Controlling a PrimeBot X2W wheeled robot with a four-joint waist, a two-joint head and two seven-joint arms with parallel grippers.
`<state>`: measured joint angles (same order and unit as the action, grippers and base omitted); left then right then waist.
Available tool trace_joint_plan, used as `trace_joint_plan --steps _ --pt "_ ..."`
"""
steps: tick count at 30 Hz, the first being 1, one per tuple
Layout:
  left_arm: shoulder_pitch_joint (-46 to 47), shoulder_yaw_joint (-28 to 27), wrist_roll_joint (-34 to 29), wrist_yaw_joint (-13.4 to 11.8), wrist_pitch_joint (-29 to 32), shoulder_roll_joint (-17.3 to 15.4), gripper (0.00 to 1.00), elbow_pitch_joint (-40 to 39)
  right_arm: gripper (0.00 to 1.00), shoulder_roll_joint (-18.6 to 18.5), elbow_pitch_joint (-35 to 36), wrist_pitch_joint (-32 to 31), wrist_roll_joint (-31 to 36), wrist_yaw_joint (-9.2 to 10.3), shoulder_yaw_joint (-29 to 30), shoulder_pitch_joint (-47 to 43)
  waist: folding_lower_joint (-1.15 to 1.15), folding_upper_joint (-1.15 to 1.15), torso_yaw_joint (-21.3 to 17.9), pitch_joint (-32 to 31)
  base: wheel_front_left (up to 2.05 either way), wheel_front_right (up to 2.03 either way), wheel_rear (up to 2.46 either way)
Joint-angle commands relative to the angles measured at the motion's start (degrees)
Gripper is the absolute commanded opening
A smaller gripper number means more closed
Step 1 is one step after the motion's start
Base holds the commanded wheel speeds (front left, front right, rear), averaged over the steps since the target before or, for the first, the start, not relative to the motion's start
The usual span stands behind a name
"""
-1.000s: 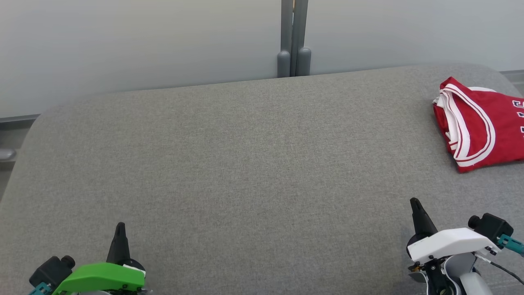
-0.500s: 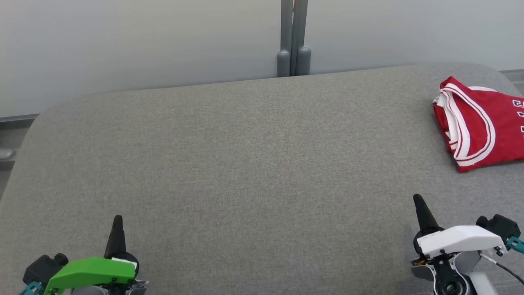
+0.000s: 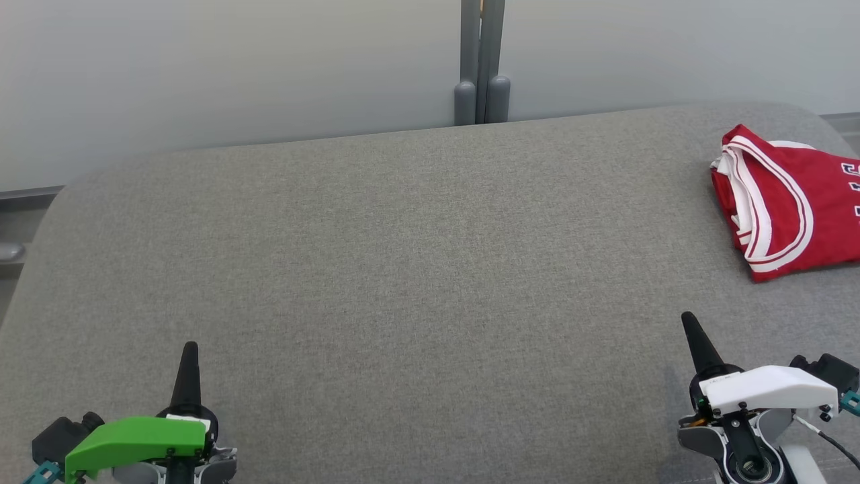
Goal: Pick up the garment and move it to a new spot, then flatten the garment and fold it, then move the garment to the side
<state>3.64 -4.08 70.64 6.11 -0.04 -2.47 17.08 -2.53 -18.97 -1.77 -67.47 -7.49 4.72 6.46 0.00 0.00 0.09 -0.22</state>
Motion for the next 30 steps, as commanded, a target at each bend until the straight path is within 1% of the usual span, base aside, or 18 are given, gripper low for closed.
trace_joint_plan --steps 1,30 --pt "1.29 -0.38 1.17 0.43 0.33 -0.45 0.0 -0.63 0.0 -0.35 0.82 -0.3 -1.43 -0.02 0.26 0.98 0.0 0.0 0.0 0.01 0.0 0.0 0.0" --pt "1.98 -1.52 14.98 1.15 3.78 -0.54 0.0 -2.77 0.0 -0.45 3.08 -4.19 -16.82 -0.02 1.71 0.94 0.0 0.0 -0.05 0.25 0.0 0.0 0.0"
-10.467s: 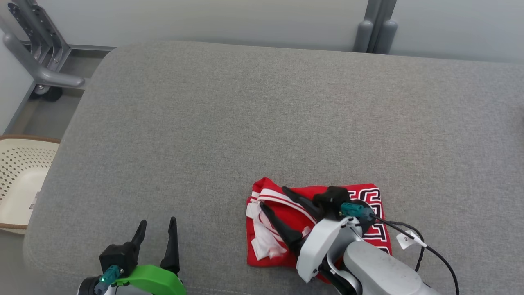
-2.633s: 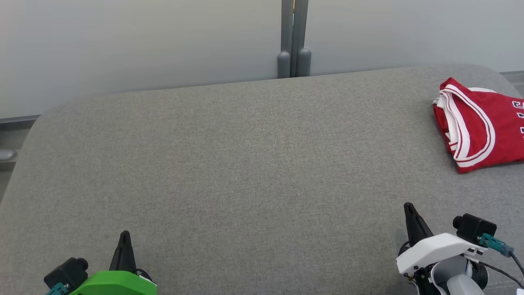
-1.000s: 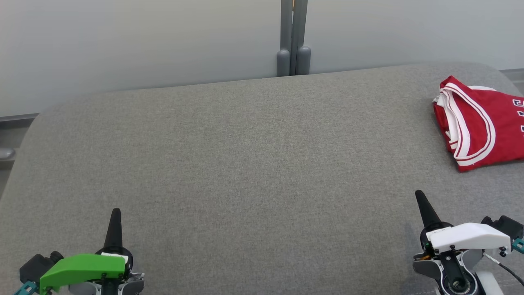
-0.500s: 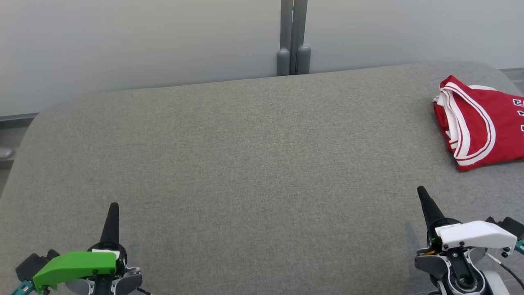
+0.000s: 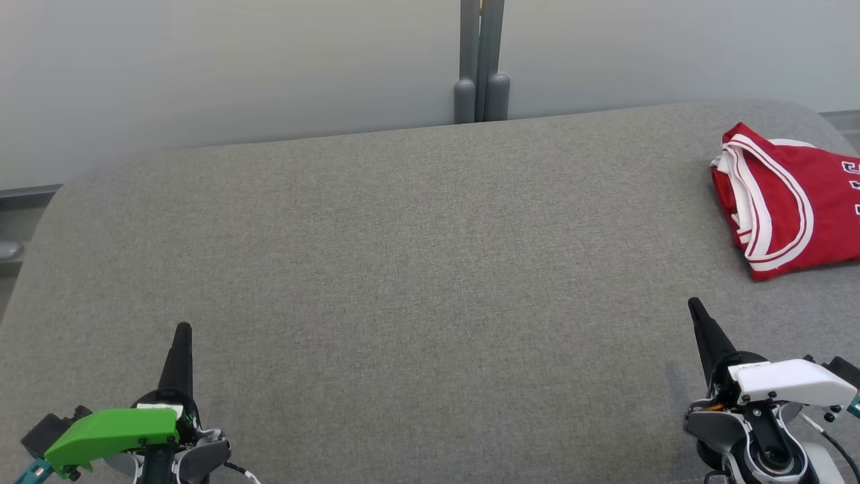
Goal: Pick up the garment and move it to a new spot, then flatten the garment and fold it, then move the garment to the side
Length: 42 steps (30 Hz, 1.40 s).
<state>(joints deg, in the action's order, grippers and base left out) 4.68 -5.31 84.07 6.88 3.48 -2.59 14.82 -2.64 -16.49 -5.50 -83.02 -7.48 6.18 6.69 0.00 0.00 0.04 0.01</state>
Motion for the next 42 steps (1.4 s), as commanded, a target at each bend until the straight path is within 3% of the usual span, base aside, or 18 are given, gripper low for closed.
trace_joint_plan --steps 1,20,42 --pt "0.98 -0.33 1.77 0.37 0.39 -0.43 0.0 -0.57 0.0 -0.34 0.67 -0.53 -1.75 -0.03 0.29 0.71 0.0 0.0 0.0 0.02 0.0 0.0 0.0" --pt "1.24 -0.93 8.67 0.81 2.12 -0.47 0.0 -1.57 0.0 -0.37 1.78 -2.53 -9.59 -0.02 1.04 0.62 0.0 0.0 -0.04 0.16 0.0 0.0 0.0" --pt "1.24 -0.9 8.45 0.8 2.02 -0.47 0.0 -1.54 0.0 -0.36 1.75 -2.41 -9.34 -0.02 1.0 0.61 0.0 0.0 -0.04 0.16 0.0 0.0 0.0"
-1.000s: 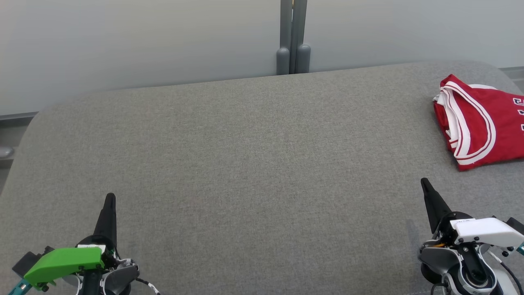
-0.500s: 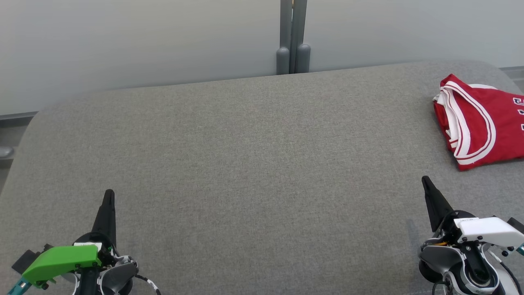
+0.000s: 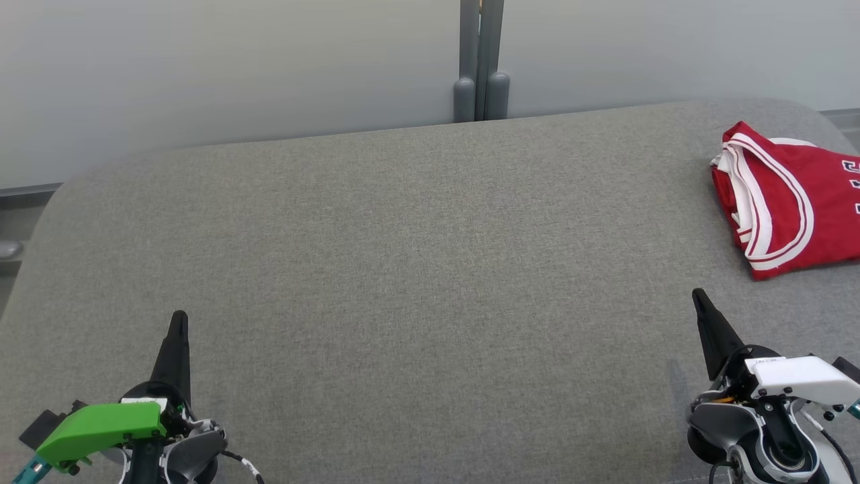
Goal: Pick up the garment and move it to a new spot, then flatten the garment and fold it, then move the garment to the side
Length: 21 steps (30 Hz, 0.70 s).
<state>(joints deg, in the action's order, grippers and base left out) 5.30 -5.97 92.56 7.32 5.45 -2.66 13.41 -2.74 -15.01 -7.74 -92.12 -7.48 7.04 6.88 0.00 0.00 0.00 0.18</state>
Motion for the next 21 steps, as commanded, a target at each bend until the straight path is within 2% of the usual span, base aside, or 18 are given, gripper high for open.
trace_joint_plan --steps 1,21 --pt "0.62 -0.24 -0.03 0.36 0.04 -0.4 0.0 -0.14 0.0 -0.26 0.27 -0.17 -0.25 -0.02 0.14 0.43 0.0 0.0 0.0 0.0 0.0 0.0 0.0" --pt "0.61 -0.23 -0.03 0.35 0.04 -0.39 0.0 -0.14 0.0 -0.26 0.27 -0.16 -0.25 -0.02 0.13 0.42 0.0 0.0 0.0 0.0 0.0 0.0 0.0"
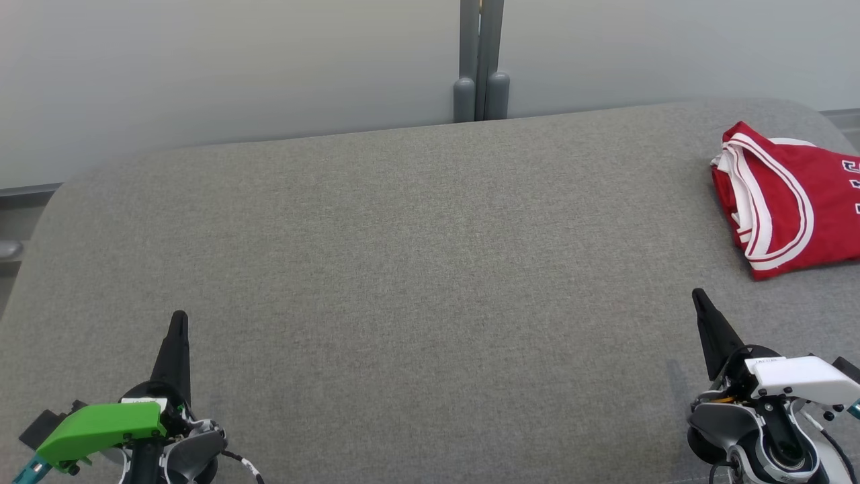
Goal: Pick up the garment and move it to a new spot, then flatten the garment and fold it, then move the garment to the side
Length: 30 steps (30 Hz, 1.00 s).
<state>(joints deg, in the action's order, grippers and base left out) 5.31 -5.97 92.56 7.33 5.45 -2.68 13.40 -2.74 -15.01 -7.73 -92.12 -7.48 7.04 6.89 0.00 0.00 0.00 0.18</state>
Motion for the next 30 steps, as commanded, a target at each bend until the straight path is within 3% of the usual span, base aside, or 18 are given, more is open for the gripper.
trace_joint_plan --steps 1,30 --pt "0.61 -0.23 -0.03 0.34 0.04 -0.38 0.0 -0.13 0.0 -0.26 0.27 -0.18 -0.25 -0.02 0.13 0.42 0.0 0.0 0.0 0.0 0.0 0.0 0.0" --pt "0.61 -0.23 -0.03 0.33 0.03 -0.38 0.0 -0.13 0.0 -0.26 0.28 -0.17 -0.26 -0.02 0.12 0.42 0.0 0.0 0.0 0.0 0.0 0.0 0.0"
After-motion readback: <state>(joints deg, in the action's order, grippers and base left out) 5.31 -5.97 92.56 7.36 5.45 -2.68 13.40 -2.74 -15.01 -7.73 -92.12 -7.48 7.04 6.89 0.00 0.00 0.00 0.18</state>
